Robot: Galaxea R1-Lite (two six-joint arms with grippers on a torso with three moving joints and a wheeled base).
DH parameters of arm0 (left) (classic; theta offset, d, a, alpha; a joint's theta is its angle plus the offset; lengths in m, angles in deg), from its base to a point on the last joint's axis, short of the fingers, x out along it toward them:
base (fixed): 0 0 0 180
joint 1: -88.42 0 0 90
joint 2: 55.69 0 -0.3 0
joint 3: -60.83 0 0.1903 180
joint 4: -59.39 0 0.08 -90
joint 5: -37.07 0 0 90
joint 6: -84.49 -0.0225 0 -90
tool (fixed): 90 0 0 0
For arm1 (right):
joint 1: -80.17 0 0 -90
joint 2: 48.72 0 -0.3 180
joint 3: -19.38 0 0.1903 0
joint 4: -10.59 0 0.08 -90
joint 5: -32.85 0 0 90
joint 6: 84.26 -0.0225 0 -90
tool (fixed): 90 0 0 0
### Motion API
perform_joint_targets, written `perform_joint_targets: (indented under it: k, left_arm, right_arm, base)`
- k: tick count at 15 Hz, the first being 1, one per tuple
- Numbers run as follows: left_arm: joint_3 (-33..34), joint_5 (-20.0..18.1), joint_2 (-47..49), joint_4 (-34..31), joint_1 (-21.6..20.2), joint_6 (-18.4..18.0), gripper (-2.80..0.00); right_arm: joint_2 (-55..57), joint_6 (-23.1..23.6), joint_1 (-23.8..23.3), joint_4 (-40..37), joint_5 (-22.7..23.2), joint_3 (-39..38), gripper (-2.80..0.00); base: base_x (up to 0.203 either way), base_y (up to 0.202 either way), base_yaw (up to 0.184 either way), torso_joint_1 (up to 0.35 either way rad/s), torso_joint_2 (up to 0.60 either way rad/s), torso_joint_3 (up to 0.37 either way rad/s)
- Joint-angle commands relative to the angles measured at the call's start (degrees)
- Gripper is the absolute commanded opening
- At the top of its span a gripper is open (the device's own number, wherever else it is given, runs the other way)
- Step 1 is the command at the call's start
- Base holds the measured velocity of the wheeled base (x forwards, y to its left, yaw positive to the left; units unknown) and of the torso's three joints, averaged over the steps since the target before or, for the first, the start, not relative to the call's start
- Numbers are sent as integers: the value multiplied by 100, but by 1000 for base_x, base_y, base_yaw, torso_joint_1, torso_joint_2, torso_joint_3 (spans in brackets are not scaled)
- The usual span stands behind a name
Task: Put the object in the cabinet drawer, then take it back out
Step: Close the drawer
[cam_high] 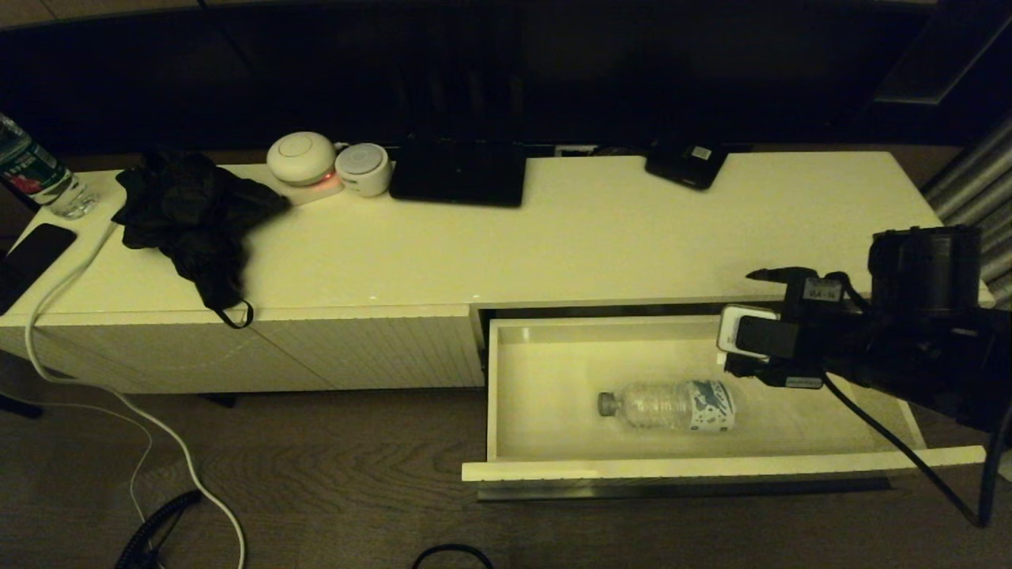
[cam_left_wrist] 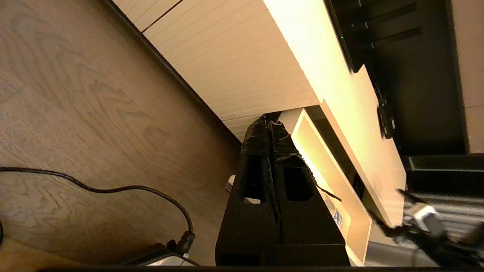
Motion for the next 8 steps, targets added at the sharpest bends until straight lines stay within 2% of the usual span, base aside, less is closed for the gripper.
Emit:
perform_joint_targets:
  k: [1, 3, 5, 8]
  left_arm:
    - [0, 4, -9, 3, 0, 33, -280]
    - [0, 4, -9, 3, 0, 33, -280]
    - [0, 4, -9, 3, 0, 33, -280]
    - [0, 4, -9, 3, 0, 33, -280]
  right_arm:
    - [-778, -2, 30, -265, -6, -32, -280]
    - [-1354, -302, 157, -918, -4, -224, -280]
    - [-1817, -1033, 391, -1712, 30, -450, -280]
    - [-2266, -1875, 982, -2237, 194, -1200, -280]
  base:
    - [0, 0, 0, 0, 0, 0]
    - [0, 0, 0, 0, 0, 0]
    - [0, 0, 0, 0, 0, 0]
    - [0, 0, 0, 0, 0, 0]
